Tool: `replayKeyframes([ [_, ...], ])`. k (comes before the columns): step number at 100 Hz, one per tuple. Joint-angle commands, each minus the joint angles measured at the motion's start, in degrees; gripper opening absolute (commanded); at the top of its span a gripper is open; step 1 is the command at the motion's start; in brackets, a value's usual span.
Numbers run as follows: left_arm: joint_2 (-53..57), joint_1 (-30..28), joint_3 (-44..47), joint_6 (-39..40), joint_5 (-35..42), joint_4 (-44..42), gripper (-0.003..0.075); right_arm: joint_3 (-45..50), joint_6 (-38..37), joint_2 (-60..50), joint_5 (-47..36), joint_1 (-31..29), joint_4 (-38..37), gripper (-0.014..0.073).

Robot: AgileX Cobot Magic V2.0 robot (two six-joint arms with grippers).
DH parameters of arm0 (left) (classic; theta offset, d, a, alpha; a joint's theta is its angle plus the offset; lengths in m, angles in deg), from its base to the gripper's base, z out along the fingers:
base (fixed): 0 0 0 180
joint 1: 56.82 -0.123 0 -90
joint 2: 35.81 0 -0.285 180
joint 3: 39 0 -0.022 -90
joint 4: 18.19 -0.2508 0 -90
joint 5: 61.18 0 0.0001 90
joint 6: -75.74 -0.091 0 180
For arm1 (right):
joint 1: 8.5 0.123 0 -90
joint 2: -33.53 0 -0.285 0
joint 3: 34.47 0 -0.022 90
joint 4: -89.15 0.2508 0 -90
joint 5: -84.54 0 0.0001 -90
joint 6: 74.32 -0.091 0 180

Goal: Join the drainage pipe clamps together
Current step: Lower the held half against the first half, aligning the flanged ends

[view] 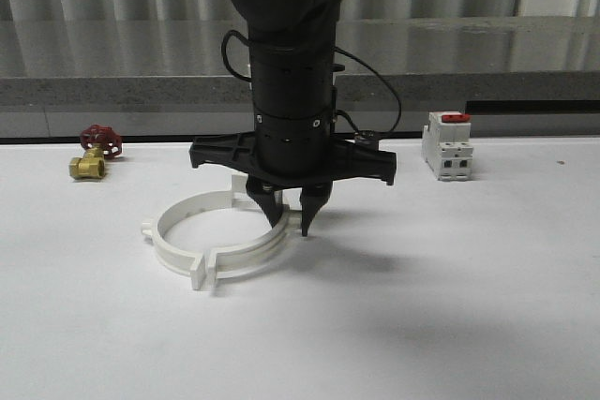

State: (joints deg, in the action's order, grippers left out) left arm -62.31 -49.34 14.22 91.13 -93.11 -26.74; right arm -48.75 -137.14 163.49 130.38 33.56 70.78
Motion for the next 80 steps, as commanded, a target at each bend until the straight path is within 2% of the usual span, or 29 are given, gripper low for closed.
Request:
replayKeyframes([
  [1, -0.31, -0.04, -1.53, 0.13, 4.36, -0.16, -0.002, -1.85, -0.36, -3.39, -1.58, 0.0, -1.23, 0.0098],
  [80, -0.31, -0.04, -1.53, 0.13, 4.36, -0.16, -0.002, -1.74, -1.79, -3.34, -2.17, 0.0, -1.23, 0.0098],
])
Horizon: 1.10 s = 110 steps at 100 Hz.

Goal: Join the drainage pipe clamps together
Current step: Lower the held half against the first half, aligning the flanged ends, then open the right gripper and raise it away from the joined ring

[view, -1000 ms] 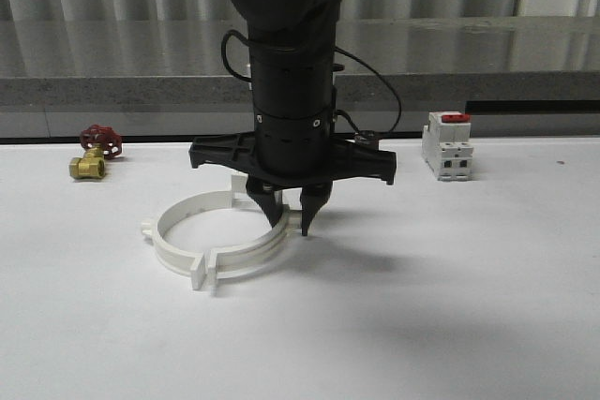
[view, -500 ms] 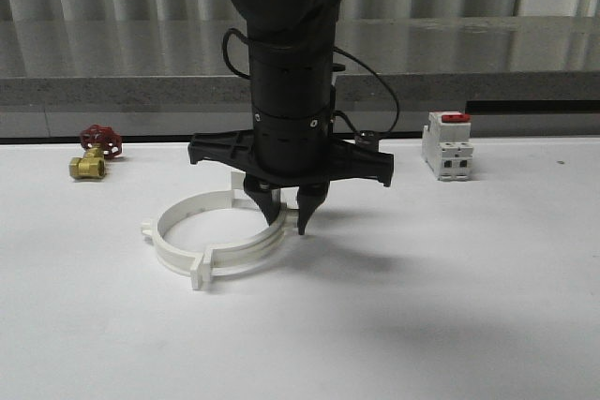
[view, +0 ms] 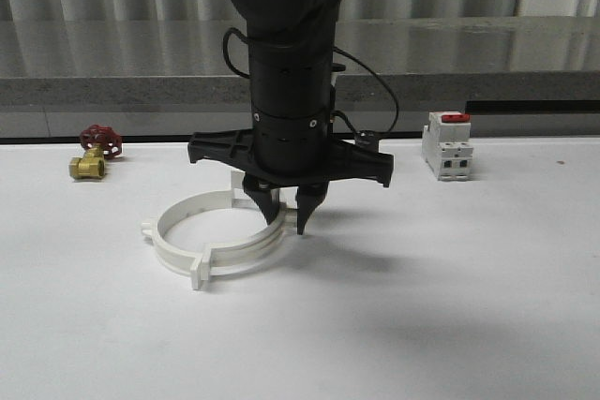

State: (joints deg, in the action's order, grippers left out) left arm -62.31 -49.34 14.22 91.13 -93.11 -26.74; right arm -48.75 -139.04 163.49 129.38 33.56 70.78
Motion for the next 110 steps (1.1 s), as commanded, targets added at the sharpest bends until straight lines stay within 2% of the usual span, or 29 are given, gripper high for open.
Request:
replayKeyframes([
  [1, -0.31, -0.04, -1.53, 0.13, 4.36, -0.16, -0.002, -1.74, 0.1, -3.34, -1.17, 0.0, -1.23, 0.0098],
  [79, -0.31, -0.04, -1.53, 0.13, 4.36, -0.16, -0.002, -1.74, 0.1, -2.22, -1.21, 0.0, -1.17, 0.0108],
  [89, -0.31, -0.04, -1.53, 0.13, 4.36, -0.16, -0.002, -1.74, 0.1, -2.22, -1.6, 0.0, -1.17, 0.0174],
  [110, -0.31, -0.04, -1.53, 0.13, 4.36, -0.16, -0.002, -1.74, -0.17, -2.22, -2.84, 0.0, -1.11, 0.0433],
])
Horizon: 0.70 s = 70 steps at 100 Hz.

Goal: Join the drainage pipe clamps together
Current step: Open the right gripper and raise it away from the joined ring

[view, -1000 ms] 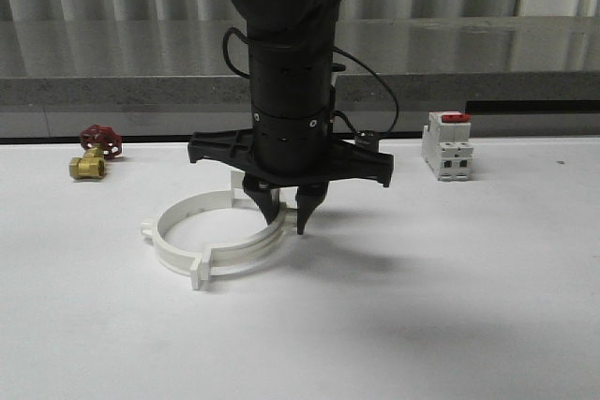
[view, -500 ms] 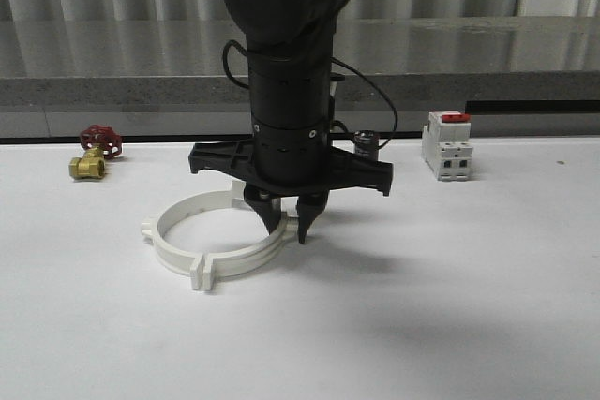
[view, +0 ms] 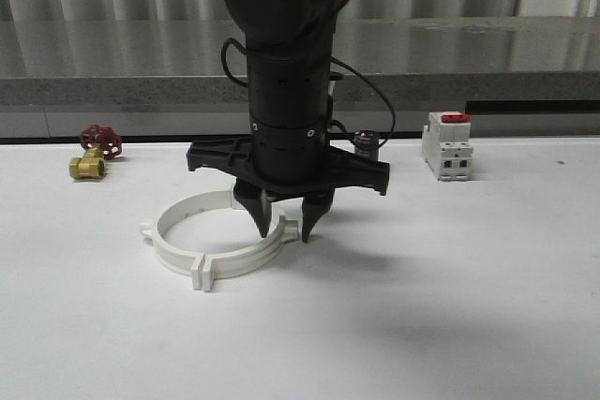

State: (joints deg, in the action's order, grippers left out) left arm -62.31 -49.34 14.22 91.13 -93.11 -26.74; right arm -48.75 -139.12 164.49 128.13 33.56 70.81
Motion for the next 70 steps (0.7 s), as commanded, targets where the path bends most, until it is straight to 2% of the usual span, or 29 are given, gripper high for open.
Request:
replayKeyframes([
  [1, -0.31, -0.04, -1.53, 0.13, 4.36, -0.16, -0.002, -1.74, -0.26, -3.22, -1.57, 0.0, -1.14, 0.0439],
  [8, -0.31, -0.04, -1.53, 0.13, 4.36, -0.16, -0.002, -1.74, -0.66, -3.22, -1.57, 0.0, -1.14, 0.0471],
  [45, -0.31, -0.04, -1.53, 0.13, 4.36, -0.16, -0.002, -1.74, -0.74, -6.51, -0.73, -0.3, -1.44, 0.047],
  [57, -0.31, -0.04, -1.53, 0.13, 4.36, -0.16, -0.002, -1.74, 2.51, -10.33, -0.9, -1.63, -1.5, 0.047],
  [70, -0.31, -0.04, -1.53, 0.13, 4.36, -0.16, -0.002, -1.59, 9.48, -15.51, 0.49, -3.82, -1.45, 0.047],
])
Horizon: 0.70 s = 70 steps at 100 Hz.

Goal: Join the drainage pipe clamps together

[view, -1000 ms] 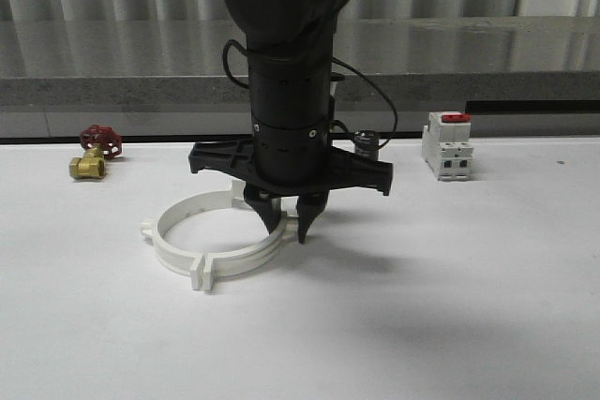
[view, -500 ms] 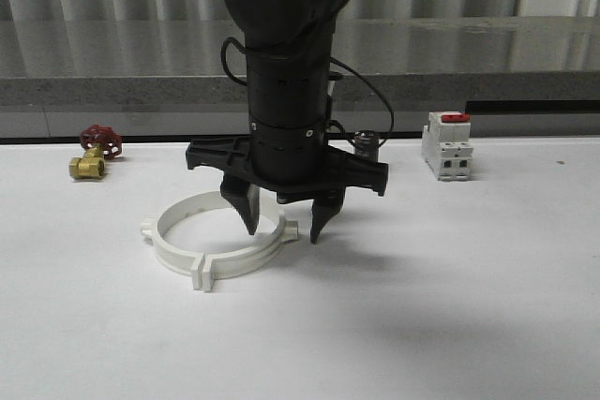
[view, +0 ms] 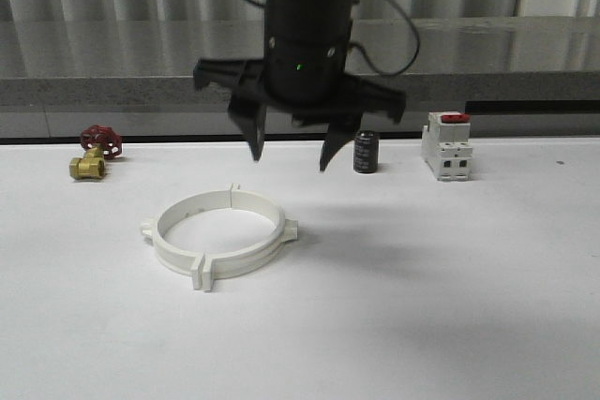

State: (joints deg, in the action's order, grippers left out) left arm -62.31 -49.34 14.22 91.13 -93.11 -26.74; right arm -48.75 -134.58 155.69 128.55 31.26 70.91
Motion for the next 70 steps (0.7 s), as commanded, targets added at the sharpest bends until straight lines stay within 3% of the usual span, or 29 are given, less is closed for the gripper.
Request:
replayKeyframes([
  [1, -0.31, -0.04, -1.53, 0.13, 4.36, -0.16, -0.002, -1.59, 5.37, -7.32, 0.25, -1.66, -1.54, 0.047],
  [34, -0.31, -0.04, -1.53, 0.13, 4.36, -0.16, -0.002, 0.85, 30.43, -23.3, 9.88, -12.13, 4.75, 0.047],
  [70, -0.31, -0.04, -1.53, 0.13, 4.36, -0.16, -0.002, 21.18, 50.89, -46.51, 7.7, -34.13, 15.37, 0.047],
])
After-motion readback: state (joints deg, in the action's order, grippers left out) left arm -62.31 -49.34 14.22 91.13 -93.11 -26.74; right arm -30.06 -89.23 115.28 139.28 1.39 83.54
